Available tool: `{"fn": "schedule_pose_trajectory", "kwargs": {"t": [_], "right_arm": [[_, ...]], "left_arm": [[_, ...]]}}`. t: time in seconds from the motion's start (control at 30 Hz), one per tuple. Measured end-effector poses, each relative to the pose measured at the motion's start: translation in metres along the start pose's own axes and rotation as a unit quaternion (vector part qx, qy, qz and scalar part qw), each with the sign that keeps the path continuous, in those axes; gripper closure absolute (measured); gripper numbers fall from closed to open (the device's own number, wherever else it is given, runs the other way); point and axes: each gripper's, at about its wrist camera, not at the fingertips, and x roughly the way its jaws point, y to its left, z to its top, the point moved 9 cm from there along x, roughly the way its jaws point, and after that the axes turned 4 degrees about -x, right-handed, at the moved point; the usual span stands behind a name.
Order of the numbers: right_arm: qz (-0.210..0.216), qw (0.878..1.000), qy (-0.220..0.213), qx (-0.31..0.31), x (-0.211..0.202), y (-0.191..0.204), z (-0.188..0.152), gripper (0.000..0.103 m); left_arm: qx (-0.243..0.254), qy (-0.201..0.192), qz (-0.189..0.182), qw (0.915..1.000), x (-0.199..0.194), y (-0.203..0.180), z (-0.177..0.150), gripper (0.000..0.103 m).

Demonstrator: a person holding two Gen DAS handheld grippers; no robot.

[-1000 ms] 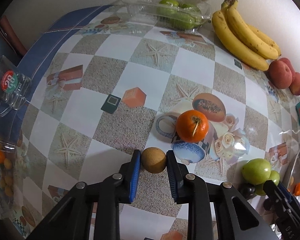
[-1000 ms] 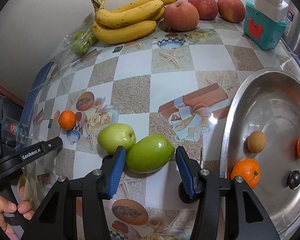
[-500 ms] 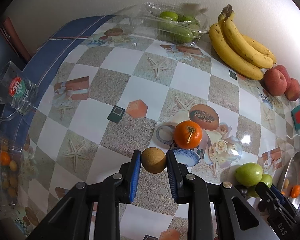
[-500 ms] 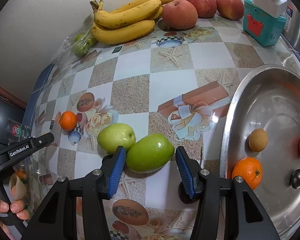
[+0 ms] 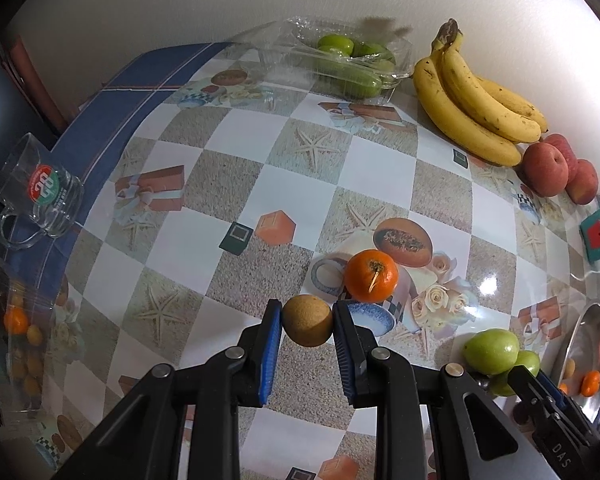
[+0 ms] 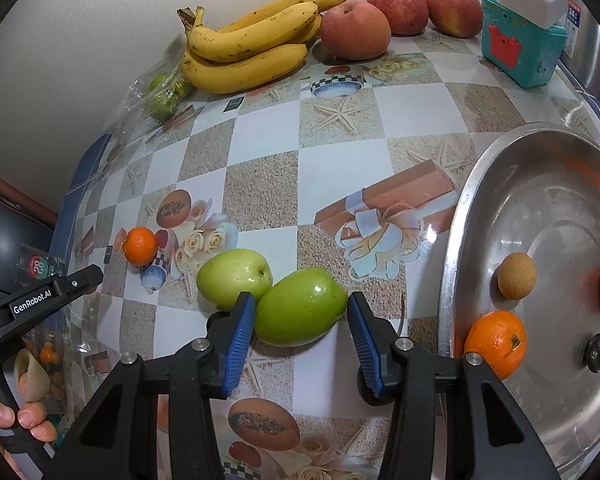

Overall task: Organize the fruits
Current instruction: 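Close the right tool around the green mango while the left tool holds the brown fruit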

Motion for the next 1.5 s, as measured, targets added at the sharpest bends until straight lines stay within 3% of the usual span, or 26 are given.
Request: {"fn": "schedule_pose_trajectory", "kwargs": {"t": [0.53, 0.77, 1.03, 1.5], "right_arm": [[-0.017, 0.999, 0.030, -0.034, -0.005, -0.002, -0.011, 0.054], [0.002, 0.999, 0.031, -0.020, -0.004, -0.006, -0.011, 0.053], [0.015, 0.999, 0.030, -0.006, 0.006, -0.004, -0.009, 0.051], [-0.018, 1.000, 0.002, -0.022, 0.012, 0.004, 0.001, 0.051]], "left_arm": [[0.001, -0.004, -0.003, 1.0000, -0.005, -0.002, 0.001, 0.076], [0.000, -0.005, -0.004, 1.0000, -0.005, -0.002, 0.001, 0.076], [0.001, -0.003, -0.002, 1.0000, -0.004, -0.003, 0.000, 0.076], [0.004, -0.005, 0.000, 1.0000, -0.004, -0.003, 0.000, 0.076]]}}
